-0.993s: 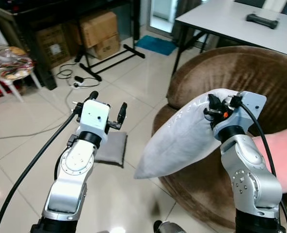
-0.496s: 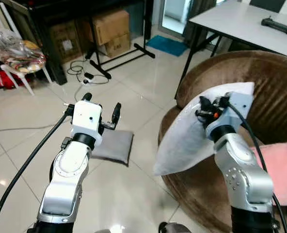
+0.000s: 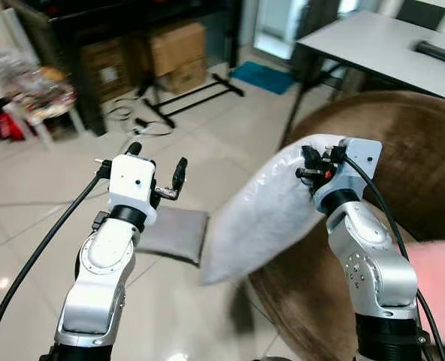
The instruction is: Move the pillow to the sofa from floor
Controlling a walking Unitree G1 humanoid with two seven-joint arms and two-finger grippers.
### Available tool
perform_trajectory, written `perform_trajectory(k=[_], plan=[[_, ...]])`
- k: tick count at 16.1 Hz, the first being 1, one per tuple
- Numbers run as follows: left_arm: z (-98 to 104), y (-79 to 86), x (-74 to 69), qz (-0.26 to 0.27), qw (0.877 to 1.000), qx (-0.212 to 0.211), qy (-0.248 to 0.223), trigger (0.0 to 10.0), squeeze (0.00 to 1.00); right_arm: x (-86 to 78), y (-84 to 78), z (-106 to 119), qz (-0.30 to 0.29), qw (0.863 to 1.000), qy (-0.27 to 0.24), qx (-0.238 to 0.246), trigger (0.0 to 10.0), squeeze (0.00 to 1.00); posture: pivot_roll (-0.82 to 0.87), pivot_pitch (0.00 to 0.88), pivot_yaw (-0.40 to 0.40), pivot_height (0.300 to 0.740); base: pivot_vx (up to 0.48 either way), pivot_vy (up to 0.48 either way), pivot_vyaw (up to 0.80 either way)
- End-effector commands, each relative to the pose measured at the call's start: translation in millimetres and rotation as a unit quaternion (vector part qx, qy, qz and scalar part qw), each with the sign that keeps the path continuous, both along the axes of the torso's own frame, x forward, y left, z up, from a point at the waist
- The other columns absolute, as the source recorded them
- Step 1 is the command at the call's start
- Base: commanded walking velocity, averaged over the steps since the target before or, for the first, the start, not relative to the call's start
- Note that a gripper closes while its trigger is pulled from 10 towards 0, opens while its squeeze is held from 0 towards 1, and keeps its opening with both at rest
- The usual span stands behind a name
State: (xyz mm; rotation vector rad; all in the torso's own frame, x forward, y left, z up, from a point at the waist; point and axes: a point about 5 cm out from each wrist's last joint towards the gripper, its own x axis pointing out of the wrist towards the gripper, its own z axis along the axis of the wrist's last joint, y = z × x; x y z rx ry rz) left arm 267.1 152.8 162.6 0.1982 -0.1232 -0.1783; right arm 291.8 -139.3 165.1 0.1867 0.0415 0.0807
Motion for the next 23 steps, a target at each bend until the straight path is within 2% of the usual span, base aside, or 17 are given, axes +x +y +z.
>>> perform_trajectory(k=[1,3,6,11,18,22,23], plan=[[3,0.9,-0.2,-0.002,1.000,0.003,-0.002,10.0,0.00,3.8,1.9,18,0.007,0.999,-0.044,-0.002,10.0,0.00,0.00,0.000,-0.028,0.740,0.371,0.000,0.00],[3,0.2,0.9,-0.004,1.000,0.003,-0.002,10.0,0.00,6.3,-0.1,17,0.005,0.999,-0.040,-0.008,10.0,0.00,0.00,0.000,-0.026,0.740,0.375,0.000,0.00],[0,-4.3,-0.1,-0.023,1.000,0.010,0.009,10.0,0.00,10.6,-10.7,16,-0.016,0.999,-0.036,-0.008,10.0,0.00,0.00,0.000,-0.026,0.740,0.371,0.000,-0.77],[-4,-8.5,-1.3,-0.046,0.999,0.013,0.022,10.0,0.00,9.3,-40.0,4,-0.094,0.995,-0.003,-0.016,10.0,0.00,0.00,0.000,-0.026,0.740,0.359,0.000,-0.77],[-6,-12.4,-1.5,-0.061,0.998,0.015,0.029,10.0,0.00,5.2,-52.5,0,-0.130,0.991,0.006,-0.017,10.0,0.00,-0.02,0.000,-0.010,0.740,0.334,0.000,-0.77],[-6,-13.2,-1.2,-0.071,0.997,0.016,0.032,10.0,0.00,4.0,-52.2,-1,-0.133,0.991,0.006,-0.017,10.0,0.00,-0.02,0.000,0.002,0.740,0.315,0.000,-0.77],[-6,-13.3,-1.0,-0.073,0.997,0.018,0.032,10.0,0.00,5.8,-47.7,0,-0.114,0.993,0.002,-0.021,10.0,0.00,-0.02,0.000,0.007,0.740,0.300,0.000,-0.77]])
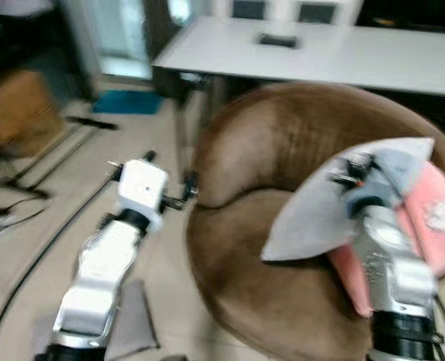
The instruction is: Move the pillow to the sofa from floor
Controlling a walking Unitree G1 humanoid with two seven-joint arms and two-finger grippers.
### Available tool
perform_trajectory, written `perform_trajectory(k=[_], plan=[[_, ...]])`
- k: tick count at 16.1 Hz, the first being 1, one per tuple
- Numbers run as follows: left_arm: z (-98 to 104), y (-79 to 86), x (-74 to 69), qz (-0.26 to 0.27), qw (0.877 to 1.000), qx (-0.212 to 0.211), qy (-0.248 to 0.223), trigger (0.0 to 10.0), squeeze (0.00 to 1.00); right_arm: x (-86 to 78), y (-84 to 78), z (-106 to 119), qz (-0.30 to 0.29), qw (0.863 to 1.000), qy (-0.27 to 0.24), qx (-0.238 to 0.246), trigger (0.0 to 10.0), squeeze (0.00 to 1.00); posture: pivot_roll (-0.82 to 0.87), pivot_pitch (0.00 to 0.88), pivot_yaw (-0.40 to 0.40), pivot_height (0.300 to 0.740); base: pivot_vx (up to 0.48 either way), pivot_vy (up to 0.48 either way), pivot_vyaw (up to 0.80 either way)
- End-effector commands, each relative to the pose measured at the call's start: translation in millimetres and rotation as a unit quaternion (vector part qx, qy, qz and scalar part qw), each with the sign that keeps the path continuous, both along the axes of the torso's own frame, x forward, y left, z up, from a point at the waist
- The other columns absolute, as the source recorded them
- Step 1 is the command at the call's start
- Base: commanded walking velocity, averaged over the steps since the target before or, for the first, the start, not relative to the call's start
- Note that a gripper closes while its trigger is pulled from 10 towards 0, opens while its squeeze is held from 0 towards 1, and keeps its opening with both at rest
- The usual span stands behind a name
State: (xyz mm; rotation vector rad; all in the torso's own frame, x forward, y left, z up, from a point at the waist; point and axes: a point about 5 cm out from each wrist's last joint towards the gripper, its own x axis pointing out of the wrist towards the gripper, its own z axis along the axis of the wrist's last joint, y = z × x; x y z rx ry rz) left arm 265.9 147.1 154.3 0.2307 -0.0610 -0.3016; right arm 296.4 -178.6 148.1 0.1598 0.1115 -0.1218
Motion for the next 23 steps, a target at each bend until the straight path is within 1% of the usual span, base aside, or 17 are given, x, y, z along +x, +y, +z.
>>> perform_trajectory(k=[1,2,3,4,6,7,9,11,12,14,15,16,17,19,21,22,23], plan=[[3,-7.0,0.9,-0.011,1.000,0.002,-0.005,10.0,0.00,4.5,-2.4,15,0.014,0.999,-0.037,-0.017,10.0,0.00,-0.02,0.000,0.007,0.740,0.000,0.000,0.00],[2,-4.6,2.3,-0.002,1.000,0.012,-0.005,10.0,0.00,11.0,8.2,14,0.062,0.997,-0.030,-0.032,10.0,0.00,-0.02,0.000,0.012,0.740,0.000,0.000,0.00],[1,-2.1,3.3,0.006,1.000,0.020,-0.004,10.0,0.00,16.5,15.3,14,0.092,0.994,-0.031,-0.040,10.0,0.00,-0.02,0.000,0.012,0.740,0.000,0.000,0.00],[1,1.5,2.7,0.010,1.000,0.025,-0.003,10.0,0.00,28.6,25.2,18,0.119,0.991,-0.045,-0.041,10.0,0.00,-0.01,0.000,0.010,0.740,0.000,0.000,0.00],[1,4.2,1.4,0.013,0.999,0.031,-0.002,10.0,0.00,37.9,33.9,21,0.145,0.987,-0.053,-0.045,10.0,0.00,-0.01,0.000,0.004,0.740,0.000,0.000,0.00],[0,6.7,-0.8,0.013,0.999,0.038,0.000,10.0,0.00,53.4,47.6,25,0.188,0.979,-0.062,-0.044,10.0,0.00,0.01,0.000,-0.011,0.740,0.000,0.000,0.00],[-1,8.2,-7.5,-0.009,0.999,0.038,0.015,10.0,0.00,68.9,60.2,26,0.224,0.971,-0.059,-0.052,10.0,0.00,0.04,0.000,-0.029,0.740,0.000,0.000,0.00],[-4,7.0,-20.6,-0.059,0.997,0.040,0.040,10.0,0.00,81.7,68.9,30,0.246,0.966,-0.056,-0.051,10.0,0.00,0.07,0.000,-0.045,0.740,0.000,0.000,0.00],[-8,7.7,-31.5,-0.091,0.992,0.050,0.066,10.0,0.00,92.2,66.2,31,0.238,0.968,-0.049,-0.070,10.0,0.00,0.09,0.000,-0.045,0.740,0.000,0.000,0.00],[-10,8.9,-36.1,-0.105,0.989,0.058,0.081,10.0,0.00,100.2,55.0,26,0.209,0.974,-0.019,-0.091,10.0,0.00,0.10,0.000,-0.044,0.740,0.000,0.000,0.00],[-12,9.7,-40.5,-0.120,0.986,0.064,0.098,10.0,0.00,103.9,44.8,22,0.188,0.976,0.002,-0.107,10.0,0.00,0.11,0.000,-0.043,0.740,0.000,0.000,0.00],[-14,10.7,-45.5,-0.134,0.982,0.074,0.109,10.0,0.00,105.5,35.8,19,0.171,0.979,0.011,-0.112,10.0,0.00,0.12,0.000,-0.041,0.740,0.000,0.000,0.00],[-15,11.9,-49.0,-0.144,0.979,0.079,0.119,10.0,0.00,106.0,26.9,16,0.162,0.980,0.018,-0.117,10.0,0.00,0.12,0.000,-0.039,0.740,0.000,0.000,0.00],[-14,14.5,-51.1,-0.145,0.978,0.085,0.123,10.0,0.00,104.9,6.4,10,0.131,0.977,0.035,-0.166,10.0,0.00,0.14,0.000,-0.041,0.740,0.000,0.000,0.00],[-11,16.1,-50.3,-0.144,0.978,0.090,0.123,10.0,0.00,102.2,-23.8,8,0.069,0.977,0.046,-0.199,10.0,0.00,0.15,0.000,-0.043,0.740,0.000,0.000,0.00],[-11,16.6,-51.6,-0.147,0.977,0.091,0.126,10.0,0.00,96.8,-43.8,2,0.022,0.969,0.063,-0.238,10.0,0.00,0.15,0.000,-0.043,0.740,0.000,0.000,0.00],[-10,16.6,-51.6,-0.147,0.977,0.091,0.126,10.0,0.00,94.9,-48.6,0,0.008,0.965,0.068,-0.253,10.0,0.00,0.15,0.000,-0.043,0.740,0.000,0.000,0.00]])
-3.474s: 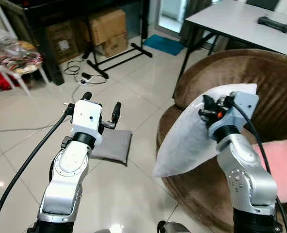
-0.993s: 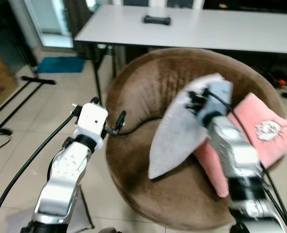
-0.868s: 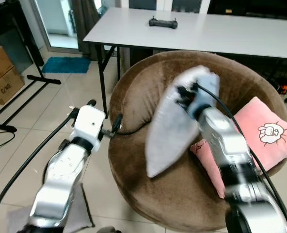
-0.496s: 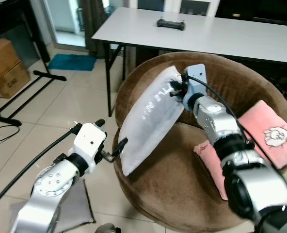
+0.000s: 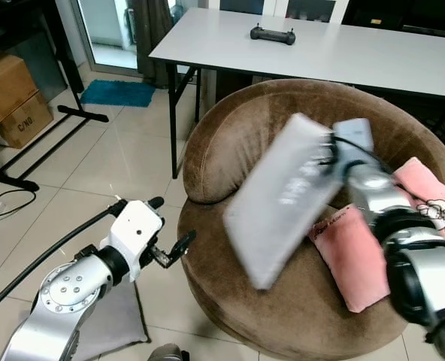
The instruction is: Move the pillow to the sofa from floor
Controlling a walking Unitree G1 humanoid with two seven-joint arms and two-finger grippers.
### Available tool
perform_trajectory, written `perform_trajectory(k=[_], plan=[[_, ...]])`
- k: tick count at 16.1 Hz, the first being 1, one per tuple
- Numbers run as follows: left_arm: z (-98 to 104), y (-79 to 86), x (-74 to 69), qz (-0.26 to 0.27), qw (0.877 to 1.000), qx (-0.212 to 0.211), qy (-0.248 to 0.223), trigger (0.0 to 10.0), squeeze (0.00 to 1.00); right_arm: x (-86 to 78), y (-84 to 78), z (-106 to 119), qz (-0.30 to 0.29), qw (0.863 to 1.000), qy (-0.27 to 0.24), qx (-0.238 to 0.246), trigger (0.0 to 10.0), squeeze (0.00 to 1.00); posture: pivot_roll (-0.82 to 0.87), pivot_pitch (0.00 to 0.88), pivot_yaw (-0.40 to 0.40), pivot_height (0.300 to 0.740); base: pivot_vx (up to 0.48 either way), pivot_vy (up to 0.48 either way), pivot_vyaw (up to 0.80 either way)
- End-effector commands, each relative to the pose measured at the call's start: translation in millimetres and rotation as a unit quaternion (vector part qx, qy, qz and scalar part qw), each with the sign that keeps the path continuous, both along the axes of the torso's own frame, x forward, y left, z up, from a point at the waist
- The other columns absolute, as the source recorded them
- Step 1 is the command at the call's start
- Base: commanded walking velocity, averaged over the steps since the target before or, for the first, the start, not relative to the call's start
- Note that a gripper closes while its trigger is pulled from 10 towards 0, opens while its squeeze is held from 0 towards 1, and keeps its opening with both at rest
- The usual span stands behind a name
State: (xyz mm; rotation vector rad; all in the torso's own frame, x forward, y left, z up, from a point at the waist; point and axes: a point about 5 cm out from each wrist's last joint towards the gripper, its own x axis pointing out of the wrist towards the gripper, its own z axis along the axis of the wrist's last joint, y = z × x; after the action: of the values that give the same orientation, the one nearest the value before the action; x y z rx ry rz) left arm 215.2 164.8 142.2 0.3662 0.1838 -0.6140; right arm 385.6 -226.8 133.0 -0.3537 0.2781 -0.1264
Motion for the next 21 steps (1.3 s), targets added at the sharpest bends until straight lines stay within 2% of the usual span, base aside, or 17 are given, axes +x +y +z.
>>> perform_trajectory(k=[1,2,3,4,5,6,7,9,14,15,16,18,19,20,21], plan=[[2,-1.3,-0.9,-0.008,1.000,-0.001,0.001,10.0,0.00,0.6,-10.8,10,-0.024,0.998,-0.028,-0.054,10.0,0.00,0.16,0.000,-0.045,0.740,0.000,0.000,0.00],[3,-1.6,0.1,-0.007,1.000,0.000,-0.001,10.0,0.00,-2.5,-17.3,7,-0.034,0.997,-0.026,-0.069,10.0,0.00,0.16,0.000,-0.045,0.740,0.000,0.000,0.00],[3,-1.4,1.0,-0.006,1.000,0.000,-0.001,10.0,0.00,-5.1,-25.1,6,-0.056,0.996,-0.022,-0.072,10.0,0.08,0.16,0.000,-0.045,0.740,0.000,0.000,0.00],[3,-1.2,1.5,-0.007,1.000,-0.001,0.000,10.0,0.00,-6.6,-29.0,5,-0.066,0.995,-0.018,-0.069,10.0,0.21,0.16,0.000,-0.042,0.740,0.000,0.000,0.00],[3,-1.1,2.8,-0.008,1.000,-0.001,0.001,10.0,0.00,-8.7,-31.0,0,-0.058,0.997,-0.003,-0.040,10.0,1.00,0.16,0.000,-0.042,0.740,0.000,0.000,0.00],[3,-1.5,4.4,-0.010,1.000,-0.001,0.001,10.0,0.00,-10.0,-28.7,-5,-0.040,0.999,0.013,-0.019,10.0,1.00,0.16,0.000,-0.042,0.740,0.000,0.000,0.00],[3,-2.2,6.7,-0.011,1.000,-0.001,0.000,10.0,0.00,-12.0,-30.1,-9,-0.036,0.999,0.025,-0.030,10.0,1.00,0.16,0.000,-0.040,0.740,0.000,0.000,0.00],[3,-4.2,11.0,-0.014,1.000,-0.002,-0.003,10.0,0.00,-14.0,-39.0,-7,-0.060,0.998,0.013,-0.019,10.0,1.00,0.16,0.000,-0.039,0.740,0.000,0.000,0.00],[3,-9.3,23.5,-0.006,1.000,-0.009,-0.026,10.0,0.00,-17.7,-84.4,32,-0.143,0.987,-0.058,-0.036,10.0,1.00,0.12,0.000,-0.022,0.740,0.000,0.000,0.00],[2,-11.1,25.6,-0.007,1.000,-0.010,-0.029,10.0,0.00,-19.4,-91.6,37,-0.155,0.985,-0.069,-0.027,10.0,1.00,0.12,0.000,-0.018,0.740,0.000,0.000,0.00],[2,-15.8,30.4,-0.004,0.999,-0.019,-0.039,10.0,0.00,-21.7,-101.7,46,-0.171,0.980,-0.096,0.020,10.0,1.00,0.11,0.000,-0.018,0.740,0.000,0.000,0.00],[3,-17.8,36.5,0.038,0.997,-0.043,-0.059,10.0,0.00,-20.8,-100.8,49,-0.158,0.974,-0.129,0.103,10.0,1.00,0.09,0.000,-0.026,0.740,0.000,0.000,0.00],[2,-17.2,38.1,0.055,0.996,-0.047,-0.061,10.0,0.00,-20.1,-98.1,48,-0.140,0.975,-0.131,0.109,10.0,1.00,0.09,0.000,-0.027,0.740,0.000,0.000,0.00],[-7,-13.6,40.4,0.108,0.991,-0.046,-0.062,10.0,0.00,-20.6,-84.9,34,-0.087,0.980,-0.126,0.125,10.0,1.00,0.07,0.000,-0.022,0.740,0.000,0.000,0.00],[-11,-13.3,40.3,0.123,0.989,-0.042,-0.066,10.0,0.00,-24.3,-77.9,23,-0.069,0.979,-0.134,0.140,10.0,1.00,0.06,0.000,-0.017,0.740,0.000,0.000,0.00]])
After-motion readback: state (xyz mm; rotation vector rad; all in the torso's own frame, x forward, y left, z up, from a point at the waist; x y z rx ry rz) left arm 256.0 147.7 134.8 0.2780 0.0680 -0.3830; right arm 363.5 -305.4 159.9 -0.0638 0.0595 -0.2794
